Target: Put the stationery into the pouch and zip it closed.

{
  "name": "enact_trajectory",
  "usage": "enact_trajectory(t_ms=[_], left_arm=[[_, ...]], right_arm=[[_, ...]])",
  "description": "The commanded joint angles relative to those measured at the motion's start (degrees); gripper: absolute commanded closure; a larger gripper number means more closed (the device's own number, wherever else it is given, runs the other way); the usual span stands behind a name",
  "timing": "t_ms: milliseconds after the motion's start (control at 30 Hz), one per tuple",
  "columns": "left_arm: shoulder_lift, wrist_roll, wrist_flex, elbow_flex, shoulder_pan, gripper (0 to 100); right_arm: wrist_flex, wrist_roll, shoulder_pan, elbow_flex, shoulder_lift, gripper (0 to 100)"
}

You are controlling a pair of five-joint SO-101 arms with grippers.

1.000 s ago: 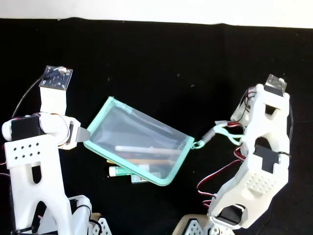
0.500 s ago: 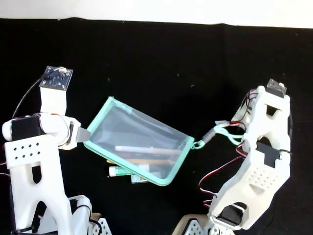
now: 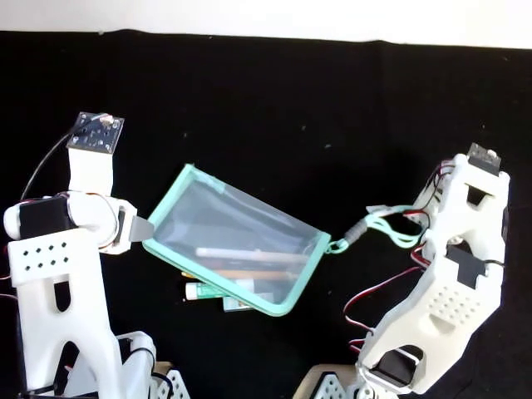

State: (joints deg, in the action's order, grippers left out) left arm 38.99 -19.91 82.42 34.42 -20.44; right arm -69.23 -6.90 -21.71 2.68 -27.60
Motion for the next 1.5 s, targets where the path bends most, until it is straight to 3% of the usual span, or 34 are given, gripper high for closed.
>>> enact_trajectory(t_ms=[0, 233, 467, 767, 1133, 1467], left_arm=[[0.0, -0.1, 0.2, -0.2, -0.4, 70], [0.1, -0.1, 0.2, -0.2, -0.4, 70], [0.2, -0.1, 0.1, -0.3, -0.4, 70], [0.2, -0.1, 0.1, -0.7, -0.4, 70], [0.3, 0.0, -1.2, -0.6, 0.0, 70], [0.1, 3.7, -1.7, -0.4, 7.4, 70]], right_arm=[[-0.4, 3.2, 0.1, -0.4, -0.4, 99.1], [-4.2, 3.7, 0.2, -4.2, 0.4, 99.1], [-17.3, 3.4, 1.5, -23.6, 0.3, 99.2], [-31.8, 3.3, 9.5, -49.5, 0.3, 99.2], [-31.9, -1.4, 16.7, -70.5, 0.4, 99.2], [-31.9, -4.5, 26.6, -88.9, 0.6, 99.2]])
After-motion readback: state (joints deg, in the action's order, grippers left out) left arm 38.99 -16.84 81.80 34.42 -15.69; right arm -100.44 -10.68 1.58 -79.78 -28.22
